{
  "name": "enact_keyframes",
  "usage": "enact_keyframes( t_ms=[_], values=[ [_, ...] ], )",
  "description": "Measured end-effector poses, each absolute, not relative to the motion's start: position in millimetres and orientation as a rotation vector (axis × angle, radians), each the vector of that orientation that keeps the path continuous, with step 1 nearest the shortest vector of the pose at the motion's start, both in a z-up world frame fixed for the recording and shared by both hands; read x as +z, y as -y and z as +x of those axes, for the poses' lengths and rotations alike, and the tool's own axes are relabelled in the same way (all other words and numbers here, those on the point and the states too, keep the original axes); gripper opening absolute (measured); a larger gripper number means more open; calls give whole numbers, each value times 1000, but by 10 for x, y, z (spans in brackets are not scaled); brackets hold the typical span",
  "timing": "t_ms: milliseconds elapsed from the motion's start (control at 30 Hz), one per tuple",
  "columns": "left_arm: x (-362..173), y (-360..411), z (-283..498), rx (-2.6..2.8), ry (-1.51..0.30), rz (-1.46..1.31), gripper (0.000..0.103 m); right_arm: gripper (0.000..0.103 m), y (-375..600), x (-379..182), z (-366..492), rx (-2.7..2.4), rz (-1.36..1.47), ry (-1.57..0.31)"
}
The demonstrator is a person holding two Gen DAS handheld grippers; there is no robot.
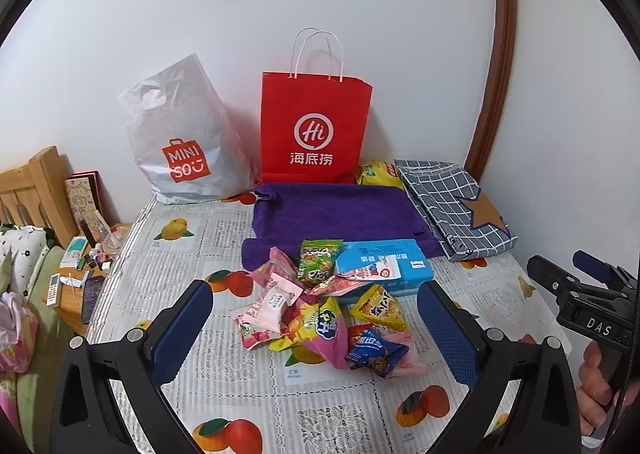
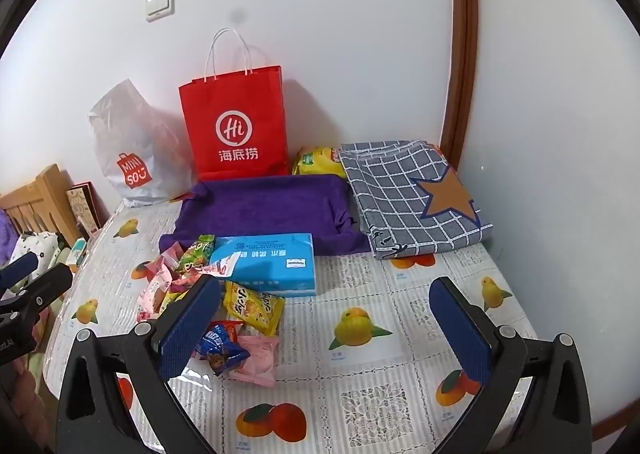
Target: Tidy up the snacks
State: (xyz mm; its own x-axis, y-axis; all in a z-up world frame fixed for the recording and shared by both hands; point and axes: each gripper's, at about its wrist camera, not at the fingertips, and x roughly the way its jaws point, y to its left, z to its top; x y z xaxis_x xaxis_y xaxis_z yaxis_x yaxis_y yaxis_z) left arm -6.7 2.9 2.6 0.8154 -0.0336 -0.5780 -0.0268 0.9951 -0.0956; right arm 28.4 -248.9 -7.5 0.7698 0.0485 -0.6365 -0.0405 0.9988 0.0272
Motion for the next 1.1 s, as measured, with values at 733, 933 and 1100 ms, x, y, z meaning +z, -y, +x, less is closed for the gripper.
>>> enact_keyframes(
  t_ms=[733, 933, 1100],
  values=[
    [11, 15, -52, 0, -633, -85, 102, 103, 2493, -94, 229, 43, 12, -679],
    [17, 10, -49, 2, -632, -83, 102, 103, 2491, -96, 219, 42, 13, -678],
    [14, 11, -59, -1, -631, -79, 102, 103, 2498, -97, 210, 44, 4, -673]
  ],
)
